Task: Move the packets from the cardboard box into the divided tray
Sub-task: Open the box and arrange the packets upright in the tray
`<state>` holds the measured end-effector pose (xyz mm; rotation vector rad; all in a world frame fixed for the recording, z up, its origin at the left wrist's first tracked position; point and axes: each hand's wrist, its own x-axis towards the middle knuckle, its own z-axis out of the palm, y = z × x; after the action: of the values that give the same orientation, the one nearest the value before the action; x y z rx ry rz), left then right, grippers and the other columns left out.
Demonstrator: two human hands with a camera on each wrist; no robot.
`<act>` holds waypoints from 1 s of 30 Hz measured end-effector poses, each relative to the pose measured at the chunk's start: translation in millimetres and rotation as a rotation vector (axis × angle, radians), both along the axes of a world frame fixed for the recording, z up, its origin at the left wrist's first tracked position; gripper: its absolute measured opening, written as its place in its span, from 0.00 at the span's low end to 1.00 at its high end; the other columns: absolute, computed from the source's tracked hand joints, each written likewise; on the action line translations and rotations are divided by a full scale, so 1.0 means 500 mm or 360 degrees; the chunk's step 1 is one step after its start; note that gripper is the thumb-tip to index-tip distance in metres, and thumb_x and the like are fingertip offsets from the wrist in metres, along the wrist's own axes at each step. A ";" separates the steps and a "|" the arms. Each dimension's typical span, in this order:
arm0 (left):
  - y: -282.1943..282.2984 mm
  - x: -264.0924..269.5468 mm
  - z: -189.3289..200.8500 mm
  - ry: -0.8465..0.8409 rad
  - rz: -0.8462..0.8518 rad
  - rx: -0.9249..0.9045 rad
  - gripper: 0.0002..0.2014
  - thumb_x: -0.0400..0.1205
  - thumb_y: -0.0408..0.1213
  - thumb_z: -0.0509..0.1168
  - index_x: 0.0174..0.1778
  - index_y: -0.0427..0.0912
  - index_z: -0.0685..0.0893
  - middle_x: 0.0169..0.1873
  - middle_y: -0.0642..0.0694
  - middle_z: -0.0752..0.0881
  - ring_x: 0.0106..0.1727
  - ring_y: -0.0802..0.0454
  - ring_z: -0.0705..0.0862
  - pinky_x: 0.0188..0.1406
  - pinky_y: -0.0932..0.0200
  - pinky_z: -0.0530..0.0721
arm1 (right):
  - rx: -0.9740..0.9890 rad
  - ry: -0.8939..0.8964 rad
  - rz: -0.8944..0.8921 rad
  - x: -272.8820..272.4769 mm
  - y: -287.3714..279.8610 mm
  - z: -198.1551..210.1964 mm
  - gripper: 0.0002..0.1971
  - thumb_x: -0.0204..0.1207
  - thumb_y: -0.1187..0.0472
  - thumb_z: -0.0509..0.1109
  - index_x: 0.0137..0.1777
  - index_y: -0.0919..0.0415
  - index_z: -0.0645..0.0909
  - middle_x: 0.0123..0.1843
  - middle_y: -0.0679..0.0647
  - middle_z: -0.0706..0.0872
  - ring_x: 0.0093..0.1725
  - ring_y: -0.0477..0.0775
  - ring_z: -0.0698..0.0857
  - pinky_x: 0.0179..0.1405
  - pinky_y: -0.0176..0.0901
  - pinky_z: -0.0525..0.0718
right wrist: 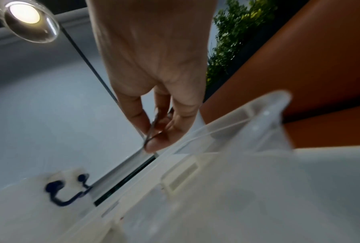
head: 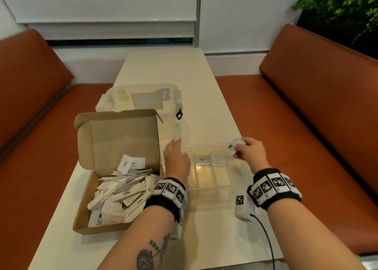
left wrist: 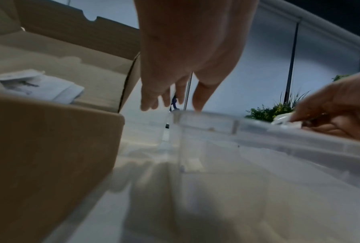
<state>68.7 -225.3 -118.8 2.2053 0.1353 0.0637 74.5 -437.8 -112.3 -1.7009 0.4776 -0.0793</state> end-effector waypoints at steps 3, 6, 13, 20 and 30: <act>0.002 -0.004 -0.005 0.0169 0.0044 -0.0061 0.31 0.82 0.19 0.51 0.83 0.38 0.55 0.82 0.42 0.58 0.82 0.46 0.57 0.80 0.57 0.58 | 0.0015 0.0054 -0.0140 -0.002 -0.021 -0.013 0.07 0.75 0.74 0.67 0.43 0.62 0.80 0.48 0.61 0.86 0.40 0.55 0.89 0.32 0.37 0.89; 0.002 -0.009 -0.007 0.0281 0.0032 -0.0091 0.34 0.81 0.16 0.50 0.83 0.39 0.53 0.82 0.42 0.60 0.81 0.45 0.61 0.75 0.59 0.65 | 0.0080 0.0072 -0.0171 -0.006 -0.022 -0.018 0.07 0.74 0.76 0.68 0.44 0.63 0.79 0.48 0.61 0.85 0.42 0.57 0.90 0.32 0.38 0.89; -0.035 -0.008 0.013 -0.0026 -0.0043 -0.0024 0.23 0.87 0.34 0.56 0.79 0.38 0.65 0.79 0.42 0.65 0.80 0.47 0.62 0.78 0.56 0.61 | 0.0239 0.0000 -0.0033 -0.014 0.000 0.008 0.15 0.72 0.81 0.64 0.52 0.63 0.81 0.48 0.60 0.83 0.44 0.59 0.88 0.36 0.42 0.91; -0.133 0.015 0.042 0.0222 -0.0158 -0.0685 0.11 0.81 0.33 0.67 0.57 0.30 0.83 0.46 0.35 0.87 0.39 0.45 0.86 0.51 0.49 0.88 | 0.0403 -0.0119 0.0081 -0.017 0.038 0.023 0.15 0.73 0.81 0.63 0.49 0.62 0.81 0.39 0.59 0.84 0.33 0.55 0.87 0.38 0.42 0.91; -0.120 0.021 0.027 0.0231 -0.0291 -0.0685 0.07 0.79 0.24 0.66 0.51 0.31 0.85 0.33 0.42 0.85 0.31 0.51 0.83 0.45 0.54 0.87 | -0.0333 0.0011 0.0516 -0.008 0.008 0.040 0.08 0.72 0.65 0.75 0.52 0.59 0.87 0.40 0.48 0.88 0.35 0.36 0.85 0.28 0.22 0.78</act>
<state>79.3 -285.3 -105.2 1.7819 0.0231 -0.2101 70.3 -433.9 -92.5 -1.9643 0.1982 0.1157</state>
